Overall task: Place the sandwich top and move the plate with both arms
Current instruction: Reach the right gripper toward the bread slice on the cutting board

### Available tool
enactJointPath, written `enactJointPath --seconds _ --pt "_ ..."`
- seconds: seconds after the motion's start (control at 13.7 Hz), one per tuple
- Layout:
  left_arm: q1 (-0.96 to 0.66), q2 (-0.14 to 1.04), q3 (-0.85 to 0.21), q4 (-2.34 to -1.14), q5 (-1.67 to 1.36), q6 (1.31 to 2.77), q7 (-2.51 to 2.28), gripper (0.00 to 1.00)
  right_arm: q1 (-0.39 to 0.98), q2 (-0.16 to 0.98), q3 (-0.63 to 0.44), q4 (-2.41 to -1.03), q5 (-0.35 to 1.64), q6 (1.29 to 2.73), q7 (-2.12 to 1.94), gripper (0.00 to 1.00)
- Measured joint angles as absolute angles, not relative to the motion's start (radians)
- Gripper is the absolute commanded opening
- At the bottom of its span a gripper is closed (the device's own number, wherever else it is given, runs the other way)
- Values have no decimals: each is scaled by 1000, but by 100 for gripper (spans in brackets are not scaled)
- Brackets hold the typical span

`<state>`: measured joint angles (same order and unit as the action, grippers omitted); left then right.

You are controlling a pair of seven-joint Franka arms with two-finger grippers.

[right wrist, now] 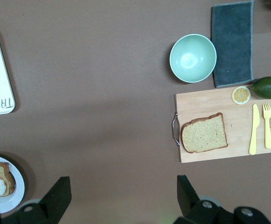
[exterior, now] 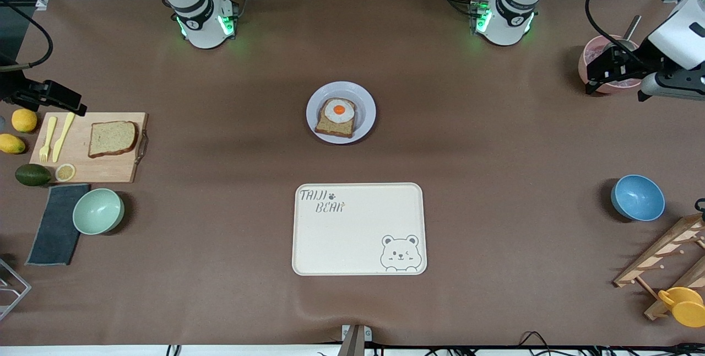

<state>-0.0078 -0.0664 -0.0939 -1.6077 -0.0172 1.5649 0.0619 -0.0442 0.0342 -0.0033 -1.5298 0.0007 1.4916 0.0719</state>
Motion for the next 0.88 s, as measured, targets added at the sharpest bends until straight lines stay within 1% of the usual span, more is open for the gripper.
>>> enactJointPath --seconds 0.58,0.88 --pt "-9 -65 -96 -1578 -17 1565 94 100 -51 35 -8 -1541 1 1488 72 100" --pt "-11 -57 -102 -1578 -17 1565 94 100 -78 49 -9 -1554 0 1492 30 100"
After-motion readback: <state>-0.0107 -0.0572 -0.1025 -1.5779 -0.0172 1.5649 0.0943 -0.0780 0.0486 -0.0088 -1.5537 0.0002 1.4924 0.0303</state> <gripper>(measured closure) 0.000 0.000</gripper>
